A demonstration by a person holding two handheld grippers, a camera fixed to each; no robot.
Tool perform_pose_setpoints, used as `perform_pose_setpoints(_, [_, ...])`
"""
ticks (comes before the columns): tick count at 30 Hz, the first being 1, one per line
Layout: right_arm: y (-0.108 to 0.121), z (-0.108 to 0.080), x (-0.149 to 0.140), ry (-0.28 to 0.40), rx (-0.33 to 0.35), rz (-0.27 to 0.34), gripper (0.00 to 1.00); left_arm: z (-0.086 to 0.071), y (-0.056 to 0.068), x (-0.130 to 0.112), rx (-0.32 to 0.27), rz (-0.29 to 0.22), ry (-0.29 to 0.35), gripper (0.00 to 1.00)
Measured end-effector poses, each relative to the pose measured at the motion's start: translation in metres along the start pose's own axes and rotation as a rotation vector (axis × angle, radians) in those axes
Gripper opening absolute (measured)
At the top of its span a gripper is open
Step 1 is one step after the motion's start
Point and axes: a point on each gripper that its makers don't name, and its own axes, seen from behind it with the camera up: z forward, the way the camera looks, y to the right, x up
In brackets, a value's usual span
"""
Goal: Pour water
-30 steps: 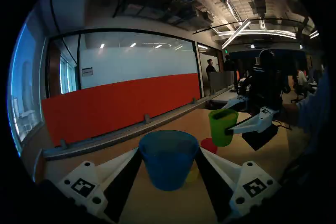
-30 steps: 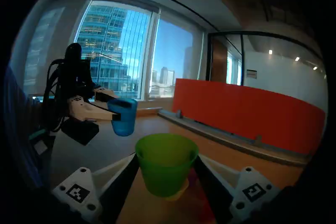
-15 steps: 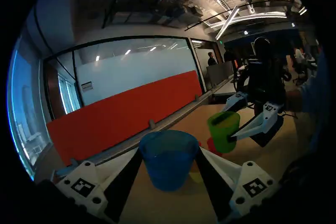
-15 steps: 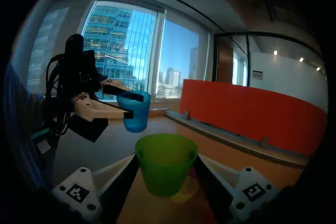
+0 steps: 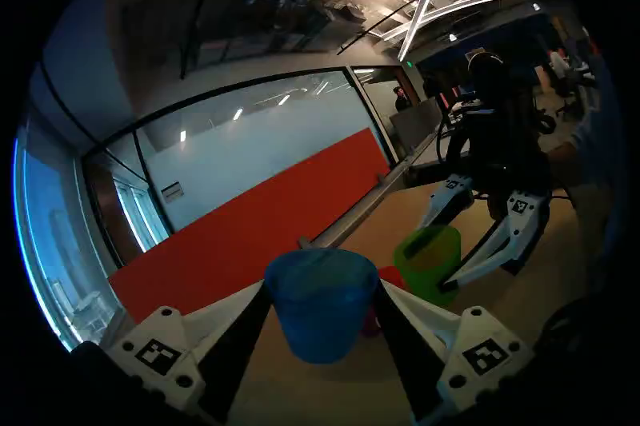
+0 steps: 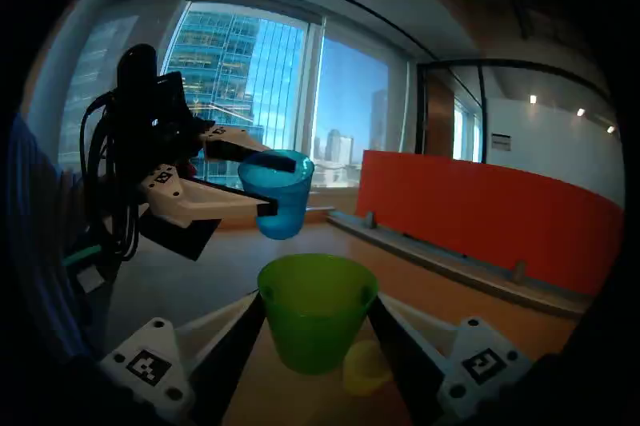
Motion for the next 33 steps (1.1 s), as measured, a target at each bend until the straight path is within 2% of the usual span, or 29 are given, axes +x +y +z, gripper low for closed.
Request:
perform_pose_setpoints(6, [-0.008, 0.008, -0.003, -0.003, 0.019, 0.003, 0.90, -0.004, -0.006, 0.009, 0.019, 0.068, 0.007, 0.86])
perform_pose_setpoints(16, [-0.018, 0.017, -0.006, -0.007, 0.040, 0.004, 0.90, -0.008, -0.006, 0.024, 0.032, 0.196, 0.012, 0.86])
perform_pose_setpoints(33, [-0.033, 0.026, -0.007, -0.004, 0.077, 0.009, 0.90, -0.006, 0.001, 0.035, 0.037, 0.333, 0.010, 0.86])
